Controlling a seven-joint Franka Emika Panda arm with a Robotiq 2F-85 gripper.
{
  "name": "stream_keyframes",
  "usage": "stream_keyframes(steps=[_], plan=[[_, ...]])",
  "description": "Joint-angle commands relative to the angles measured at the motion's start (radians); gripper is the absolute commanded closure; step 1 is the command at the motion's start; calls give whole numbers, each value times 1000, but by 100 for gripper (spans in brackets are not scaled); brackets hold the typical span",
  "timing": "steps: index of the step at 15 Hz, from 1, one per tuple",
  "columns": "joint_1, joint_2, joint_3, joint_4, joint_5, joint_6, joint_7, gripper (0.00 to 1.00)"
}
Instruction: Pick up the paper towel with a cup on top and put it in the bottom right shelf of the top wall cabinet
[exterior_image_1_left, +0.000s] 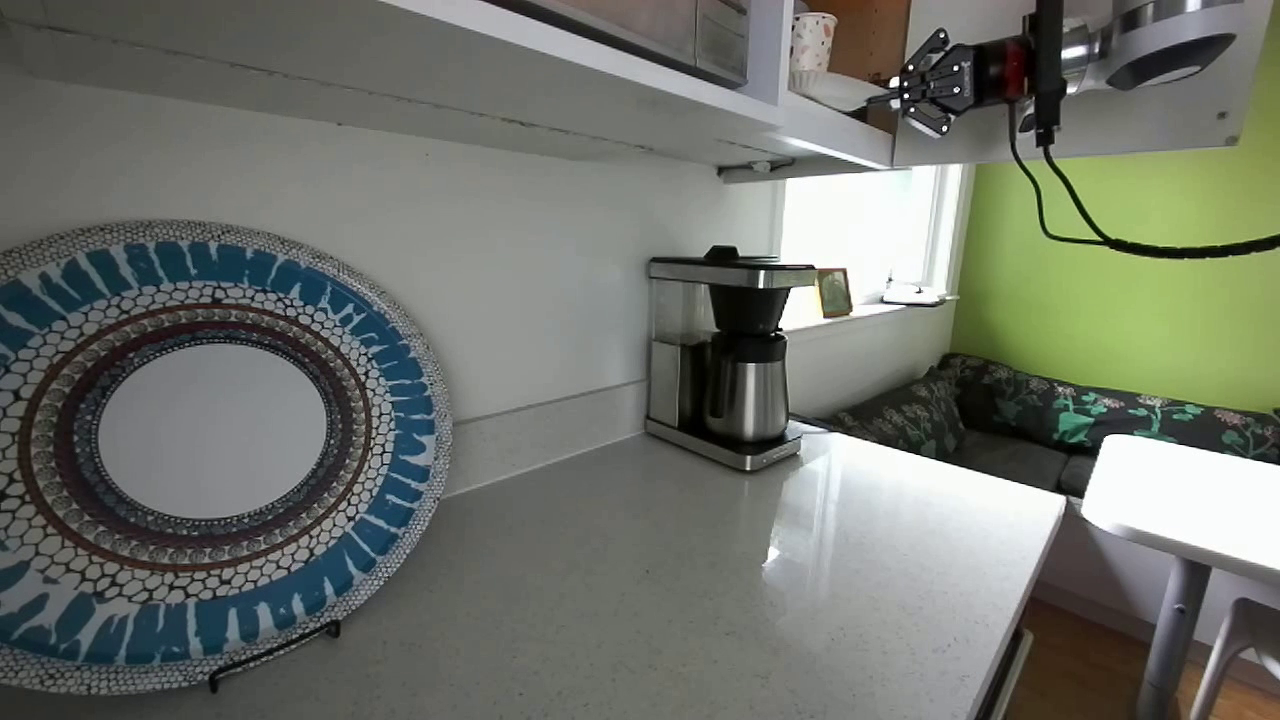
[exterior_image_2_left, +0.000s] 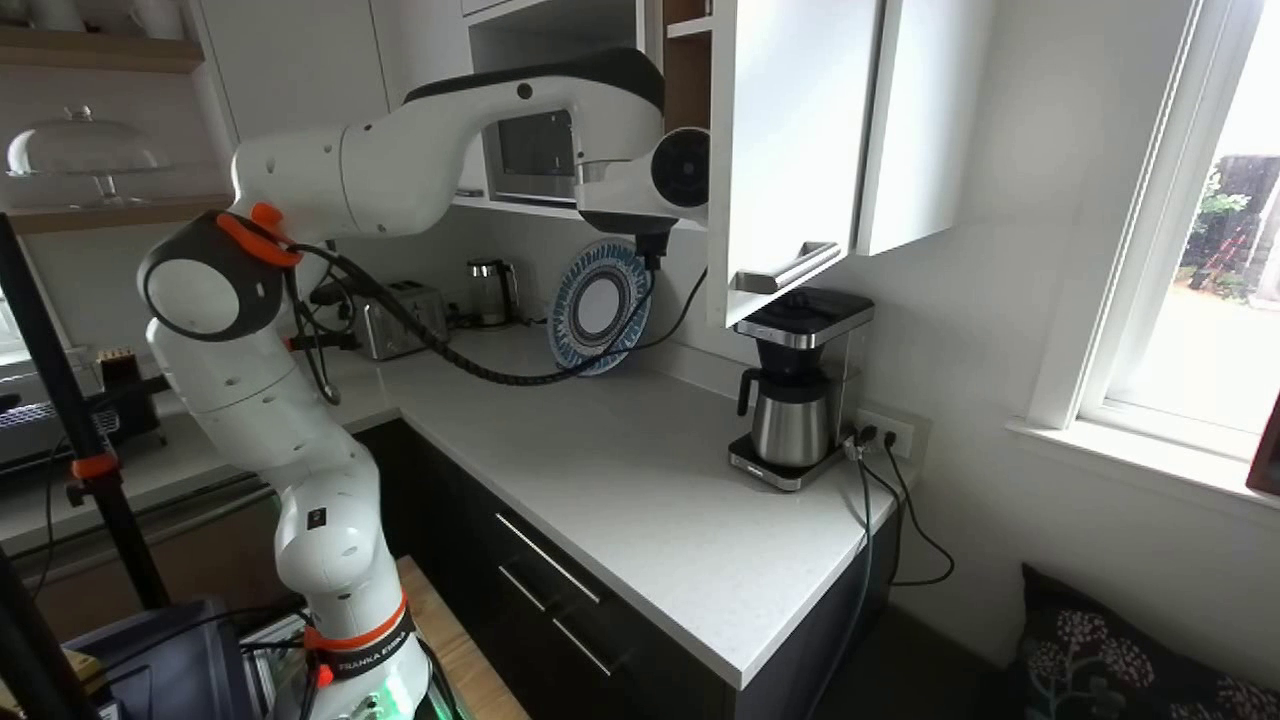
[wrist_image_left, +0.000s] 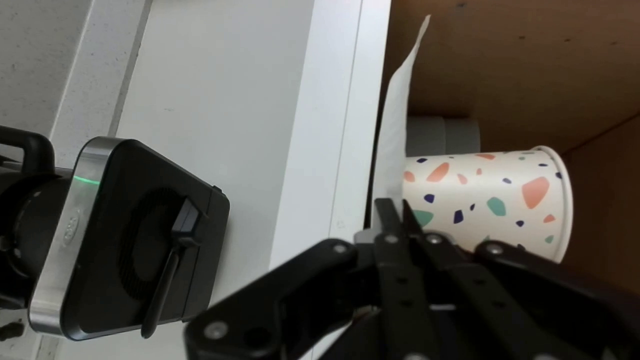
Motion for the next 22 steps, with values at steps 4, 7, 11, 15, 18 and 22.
stream_keyframes(steps=[4, 7, 11, 15, 18, 22], plan=[[14, 37, 6, 35, 25, 32, 19, 100], [15, 44, 6, 41, 22, 32, 20, 100], [13, 51, 6, 49, 16, 30, 18, 100], [12, 52, 7, 48, 13, 33, 20, 72], [12, 54, 9, 49, 11, 42, 21, 51], [12, 47, 10, 48, 8, 46, 19, 22]])
